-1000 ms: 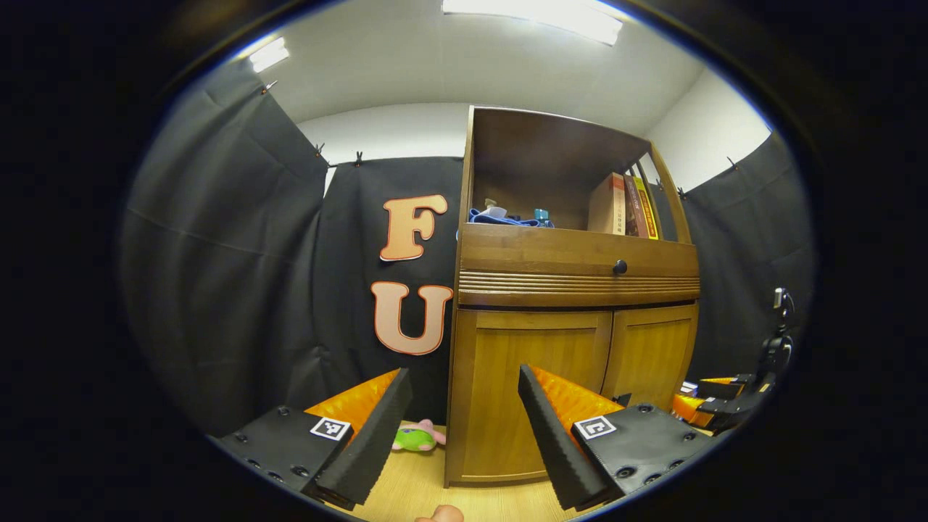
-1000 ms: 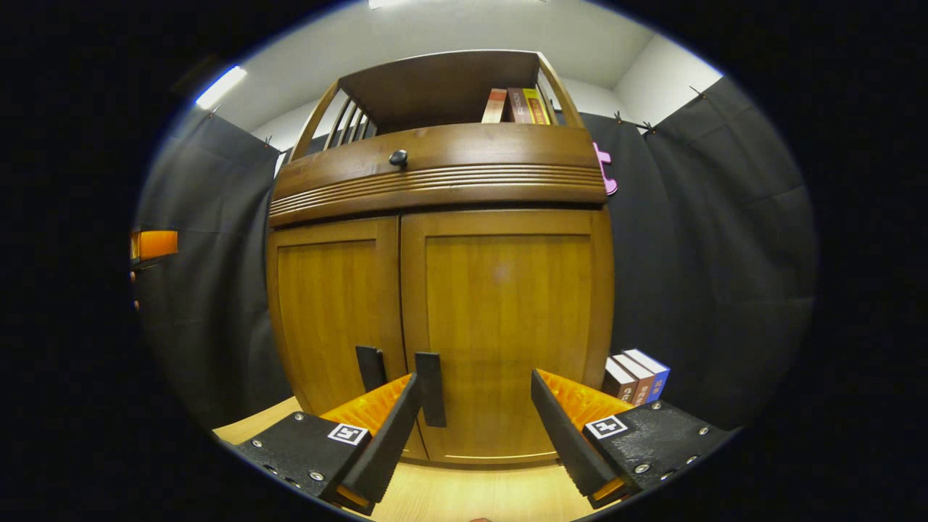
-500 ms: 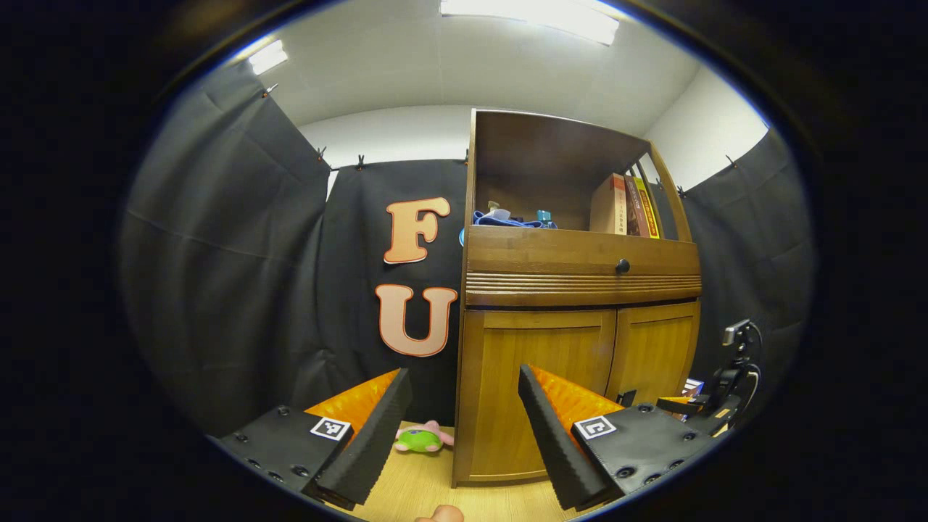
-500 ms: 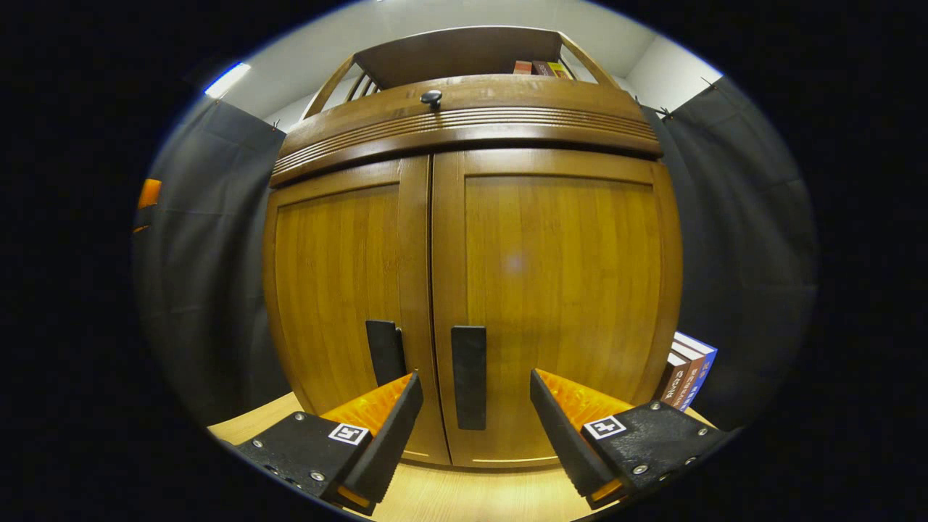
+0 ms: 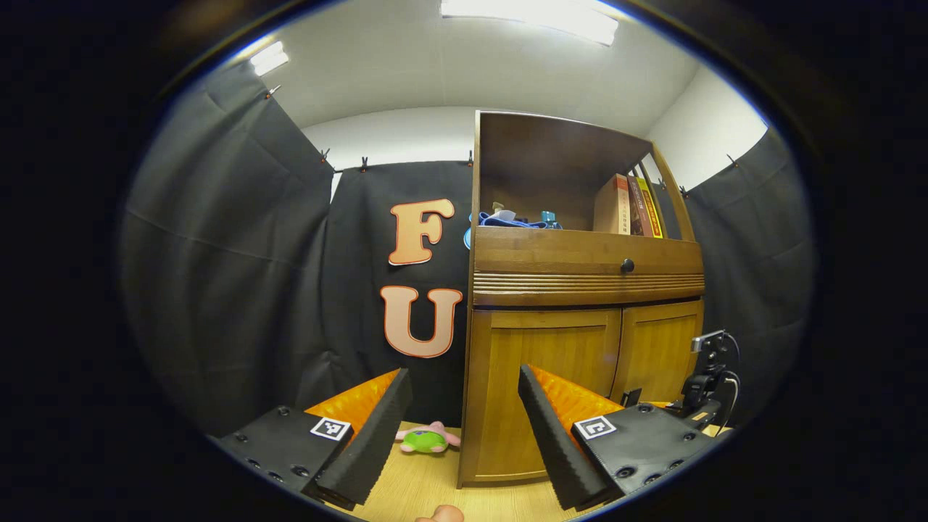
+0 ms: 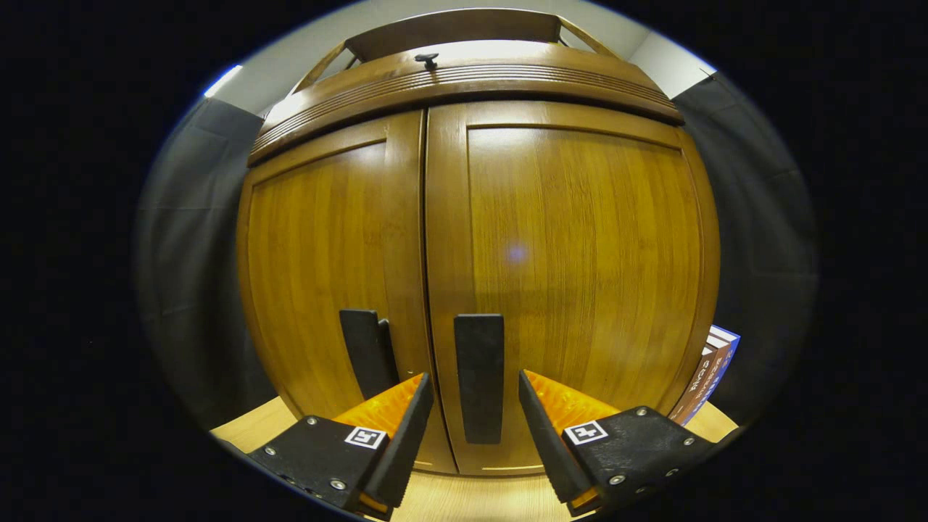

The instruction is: Open the right door of the double-door shoe cabinet with the right hand, and open the left door with the left hand.

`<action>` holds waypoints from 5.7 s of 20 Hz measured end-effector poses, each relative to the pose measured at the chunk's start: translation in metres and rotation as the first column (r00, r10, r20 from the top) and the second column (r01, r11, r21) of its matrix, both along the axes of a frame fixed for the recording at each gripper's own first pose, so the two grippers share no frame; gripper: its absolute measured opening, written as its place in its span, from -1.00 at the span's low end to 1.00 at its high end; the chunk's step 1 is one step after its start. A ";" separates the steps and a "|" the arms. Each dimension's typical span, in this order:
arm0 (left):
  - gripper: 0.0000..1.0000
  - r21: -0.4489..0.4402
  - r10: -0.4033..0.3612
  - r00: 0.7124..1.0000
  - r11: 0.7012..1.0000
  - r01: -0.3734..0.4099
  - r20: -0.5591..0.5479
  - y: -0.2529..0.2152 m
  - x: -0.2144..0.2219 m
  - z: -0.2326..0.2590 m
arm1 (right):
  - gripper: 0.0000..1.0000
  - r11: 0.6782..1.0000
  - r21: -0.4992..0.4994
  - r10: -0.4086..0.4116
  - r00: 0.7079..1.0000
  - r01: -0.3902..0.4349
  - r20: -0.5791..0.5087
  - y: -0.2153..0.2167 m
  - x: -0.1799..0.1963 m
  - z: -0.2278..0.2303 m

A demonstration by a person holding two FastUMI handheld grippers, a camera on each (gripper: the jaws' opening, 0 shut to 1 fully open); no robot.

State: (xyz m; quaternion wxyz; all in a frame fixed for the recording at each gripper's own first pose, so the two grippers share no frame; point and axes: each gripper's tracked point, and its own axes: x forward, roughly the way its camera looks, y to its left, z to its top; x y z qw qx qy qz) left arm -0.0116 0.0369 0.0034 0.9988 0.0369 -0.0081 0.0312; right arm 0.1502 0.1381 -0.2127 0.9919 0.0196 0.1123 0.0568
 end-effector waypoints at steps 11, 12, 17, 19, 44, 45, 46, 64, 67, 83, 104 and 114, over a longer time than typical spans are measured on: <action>0.89 -0.014 0.014 1.000 1.000 -0.014 -0.017 0.007 0.006 -0.009 | -0.26 1.000 0.010 -0.016 1.000 0.016 -0.011 -0.002 0.010 -0.009; 0.89 -0.019 0.012 1.000 1.000 -0.013 -0.022 0.006 0.005 -0.011 | -0.05 1.000 0.013 -0.014 1.000 0.014 -0.011 -0.001 0.010 -0.008; 0.93 -0.013 0.013 0.999 1.000 -0.014 -0.029 0.001 0.003 -0.012 | -0.32 1.000 0.021 -0.018 1.000 0.017 0.008 -0.004 0.004 -0.009; 0.92 -0.014 0.011 1.000 1.000 -0.011 -0.020 -0.003 0.001 -0.008 | -0.44 1.000 0.022 -0.011 1.000 0.010 0.017 -0.005 -0.002 -0.008; 0.89 -0.008 -0.051 0.998 0.999 0.051 -0.020 -0.040 -0.011 -0.008 | -0.45 0.994 0.053 0.093 0.996 -0.094 0.012 -0.041 -0.092 0.007; 0.89 -0.012 -0.056 0.998 0.998 0.056 -0.023 -0.042 -0.010 -0.008 | -0.45 0.994 0.055 0.095 0.995 -0.096 0.013 -0.043 -0.096 0.008; 0.90 -0.016 -0.063 0.998 0.998 0.062 -0.026 -0.045 -0.010 -0.009 | -0.45 0.994 0.054 0.098 0.995 -0.098 0.012 -0.045 -0.098 0.008; 0.93 -0.024 -0.108 0.994 0.994 0.107 -0.034 -0.064 -0.017 -0.015 | -0.60 0.999 0.010 0.045 0.999 -0.046 0.016 -0.118 -0.177 0.021; 0.90 -0.024 -0.126 0.991 0.992 0.125 -0.036 -0.072 -0.017 -0.015 | -0.69 1.000 -0.009 0.018 1.000 -0.018 0.018 -0.133 -0.186 0.023; 0.90 -0.027 -0.202 0.978 0.979 0.201 -0.050 -0.111 -0.018 -0.020 | -0.93 0.988 -0.045 -0.148 0.989 0.149 0.031 -0.208 -0.208 0.028; 0.97 -0.001 -0.224 0.972 0.974 0.225 -0.077 -0.159 -0.002 -0.042 | -0.96 0.981 -0.010 -0.195 0.980 0.195 0.049 -0.278 -0.209 0.027; 0.90 -0.032 -0.230 0.966 0.973 0.228 -0.123 -0.178 0.028 -0.095 | -0.99 0.945 -0.047 -0.319 0.944 0.323 0.088 -0.327 -0.242 0.035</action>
